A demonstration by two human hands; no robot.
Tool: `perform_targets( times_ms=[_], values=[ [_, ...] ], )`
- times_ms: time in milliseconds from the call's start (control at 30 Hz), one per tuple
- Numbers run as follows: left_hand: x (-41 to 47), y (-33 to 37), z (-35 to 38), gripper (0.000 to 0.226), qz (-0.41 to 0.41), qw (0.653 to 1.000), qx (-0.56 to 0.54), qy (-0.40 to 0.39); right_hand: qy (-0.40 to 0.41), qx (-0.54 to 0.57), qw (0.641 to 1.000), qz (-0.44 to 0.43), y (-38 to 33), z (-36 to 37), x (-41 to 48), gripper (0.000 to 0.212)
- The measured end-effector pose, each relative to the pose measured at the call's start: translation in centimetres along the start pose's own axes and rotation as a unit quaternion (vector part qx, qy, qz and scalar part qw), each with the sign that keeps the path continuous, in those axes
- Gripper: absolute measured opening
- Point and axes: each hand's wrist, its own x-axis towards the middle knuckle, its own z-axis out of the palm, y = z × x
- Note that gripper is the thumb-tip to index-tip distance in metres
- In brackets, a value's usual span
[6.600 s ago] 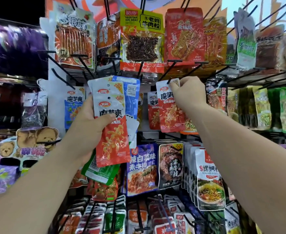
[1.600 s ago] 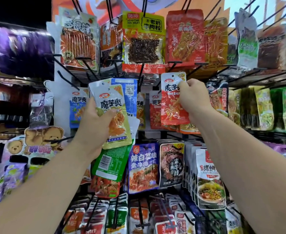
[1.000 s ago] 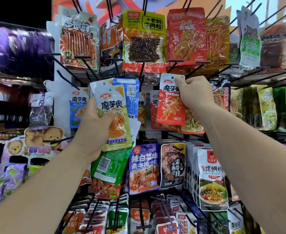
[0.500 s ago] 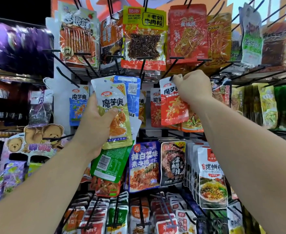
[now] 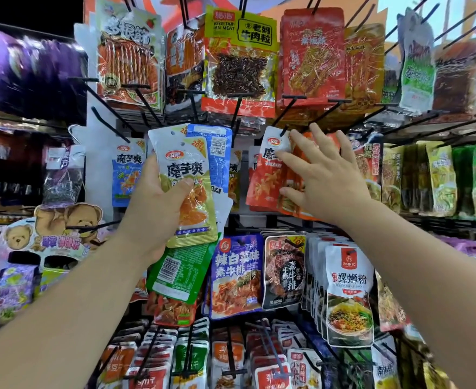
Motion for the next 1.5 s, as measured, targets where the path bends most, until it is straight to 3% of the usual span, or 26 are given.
perform_targets(
  times_ms=[200, 533, 967, 1300, 1500],
  values=[
    [-0.2, 0.3, 0.2, 0.034, -0.002, 1.000, -0.006, -0.002, -0.032, -0.009, 0.999, -0.009, -1.0, -0.9, 1.0, 0.071],
    [-0.3, 0.5, 0.2, 0.034, 0.002, 1.000, 0.002, 0.000, -0.170, -0.074, 0.982, -0.041, -3.5, 0.8, 2.7, 0.079],
    [-0.1, 0.4, 0.1, 0.039, -0.005, 1.000, -0.005, -0.005, -0.113, -0.107, 0.987, -0.035, -2.8, 1.0, 3.1, 0.083],
    [0.2, 0.0, -0.1, 0.045, -0.005, 1.000, -0.017, 0.001, -0.206, -0.206, 0.951, -0.106, -3.3, 2.4, 4.6, 0.077],
    [0.1, 0.0, 0.1, 0.043, -0.007, 1.000, -0.022, 0.002, -0.214, -0.226, 0.939, -0.147, -2.3, 2.3, 2.7, 0.077]
  ],
)
